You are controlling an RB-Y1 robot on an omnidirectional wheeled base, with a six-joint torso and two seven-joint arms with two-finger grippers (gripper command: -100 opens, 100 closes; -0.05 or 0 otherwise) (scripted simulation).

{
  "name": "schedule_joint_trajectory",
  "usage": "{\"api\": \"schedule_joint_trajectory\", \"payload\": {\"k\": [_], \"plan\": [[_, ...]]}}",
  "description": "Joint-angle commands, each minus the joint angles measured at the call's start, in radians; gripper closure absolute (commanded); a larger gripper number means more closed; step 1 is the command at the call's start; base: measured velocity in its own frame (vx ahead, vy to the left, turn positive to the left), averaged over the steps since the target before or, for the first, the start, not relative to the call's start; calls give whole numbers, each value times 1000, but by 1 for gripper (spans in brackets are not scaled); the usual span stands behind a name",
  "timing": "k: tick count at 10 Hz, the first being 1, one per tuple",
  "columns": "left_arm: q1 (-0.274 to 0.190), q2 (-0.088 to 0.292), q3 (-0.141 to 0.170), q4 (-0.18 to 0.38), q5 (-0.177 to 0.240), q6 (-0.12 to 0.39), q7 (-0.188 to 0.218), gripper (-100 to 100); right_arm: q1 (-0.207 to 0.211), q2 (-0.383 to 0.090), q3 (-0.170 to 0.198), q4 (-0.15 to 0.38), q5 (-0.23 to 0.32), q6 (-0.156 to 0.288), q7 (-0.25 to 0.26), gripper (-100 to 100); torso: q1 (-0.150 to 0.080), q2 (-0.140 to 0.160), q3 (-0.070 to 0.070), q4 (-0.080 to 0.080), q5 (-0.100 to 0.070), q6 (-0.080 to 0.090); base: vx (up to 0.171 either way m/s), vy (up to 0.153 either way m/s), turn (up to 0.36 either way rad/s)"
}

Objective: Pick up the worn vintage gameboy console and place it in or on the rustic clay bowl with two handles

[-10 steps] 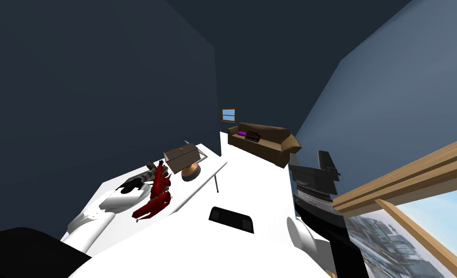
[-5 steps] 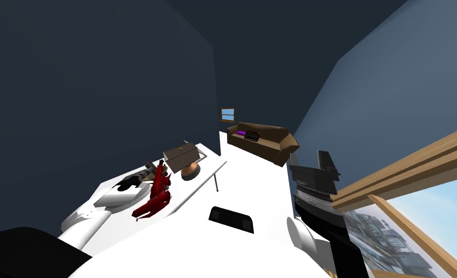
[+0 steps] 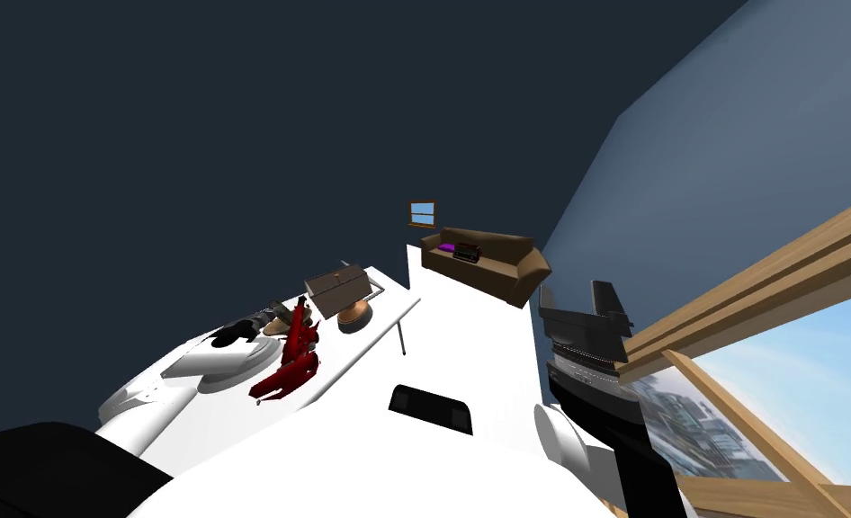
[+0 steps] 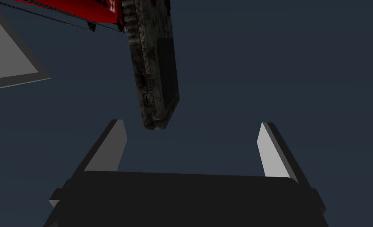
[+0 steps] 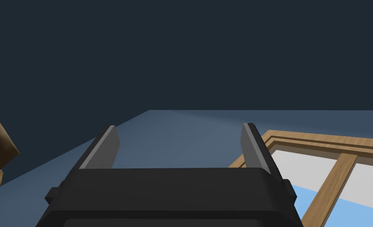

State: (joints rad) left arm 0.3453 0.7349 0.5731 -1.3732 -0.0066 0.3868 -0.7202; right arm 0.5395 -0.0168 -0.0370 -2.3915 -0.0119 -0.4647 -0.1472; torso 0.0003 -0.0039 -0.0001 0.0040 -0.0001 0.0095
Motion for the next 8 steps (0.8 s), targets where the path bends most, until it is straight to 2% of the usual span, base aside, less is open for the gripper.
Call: {"api": "schedule_joint_trajectory", "payload": {"k": [1, 2, 3, 8], "plan": [[5, 18, 2, -17, 20, 29, -1, -100, 0, 0, 0, 0, 0, 0, 0, 0, 0, 0, 0, 0, 0, 0, -42, -10, -34], [4, 9, 2, -13, 11, 17, -1, -100, 0, 0, 0, 0, 0, 0, 0, 0, 0, 0, 0, 0, 0, 0, -19, -4, -6], [5, 10, 2, -14, 12, 20, -1, 0, 0, 0, 0, 0, 0, 0, 0, 0, 0, -1, -1, 0, 0, 0, 0, 0, 0], [5, 10, 2, -14, 12, 20, -1, 0, 0, 0, 0, 0, 0, 0, 0, 0, 1, -3, -2, -1, 0, 0, 0, 0, 0]]}}
